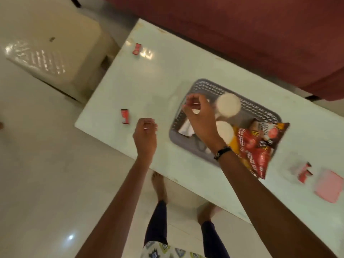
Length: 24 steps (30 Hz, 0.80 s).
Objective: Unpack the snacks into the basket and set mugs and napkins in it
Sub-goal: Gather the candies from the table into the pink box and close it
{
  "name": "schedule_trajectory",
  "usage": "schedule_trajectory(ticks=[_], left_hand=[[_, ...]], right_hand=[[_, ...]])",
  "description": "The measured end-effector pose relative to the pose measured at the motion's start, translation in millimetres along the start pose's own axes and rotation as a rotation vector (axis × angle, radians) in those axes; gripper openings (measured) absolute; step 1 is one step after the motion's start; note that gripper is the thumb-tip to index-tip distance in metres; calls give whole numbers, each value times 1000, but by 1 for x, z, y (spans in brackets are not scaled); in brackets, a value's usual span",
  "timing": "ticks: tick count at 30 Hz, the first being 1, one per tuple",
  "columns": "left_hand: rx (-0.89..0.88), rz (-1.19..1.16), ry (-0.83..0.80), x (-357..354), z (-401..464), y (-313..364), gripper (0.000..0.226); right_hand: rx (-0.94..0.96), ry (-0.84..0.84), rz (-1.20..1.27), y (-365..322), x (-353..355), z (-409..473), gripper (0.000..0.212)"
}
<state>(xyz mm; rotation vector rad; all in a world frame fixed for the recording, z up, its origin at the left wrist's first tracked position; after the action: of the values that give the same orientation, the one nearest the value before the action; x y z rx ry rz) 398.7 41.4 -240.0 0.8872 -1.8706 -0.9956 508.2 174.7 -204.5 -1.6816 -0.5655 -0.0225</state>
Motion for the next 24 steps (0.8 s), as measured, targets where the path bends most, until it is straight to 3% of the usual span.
schedule_trajectory(ticks=[5, 12, 15, 19, 24], left_hand=[[-116, 293, 173, 53, 105, -38, 10], [-30, 492, 22, 41, 156, -48, 37], [-64, 547, -1, 32, 165, -50, 25], [37, 451, -85, 34, 180, -53, 14], [46, 444, -113, 34, 184, -53, 14]], right_hand=[[52, -151, -67, -14, -103, 31, 21], [-17, -212, -166, 6, -173, 60, 23], [13, -239, -234, 13, -190, 71, 23], [208, -220, -447, 16, -215, 107, 33], [427, -203, -830, 2, -254, 174, 60]])
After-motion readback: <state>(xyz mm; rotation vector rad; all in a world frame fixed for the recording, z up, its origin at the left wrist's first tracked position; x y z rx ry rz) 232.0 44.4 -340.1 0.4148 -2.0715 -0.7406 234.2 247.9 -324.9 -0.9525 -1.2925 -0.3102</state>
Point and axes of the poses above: each hand's wrist, its own z-axis towards the middle knuckle, its own x-axis out of the back of the hand, y = z × x, the point moved 2 cm from there along z, towards the middle knuckle, and after that the axes turned 9 degrees about y, right-handed, at the moved point
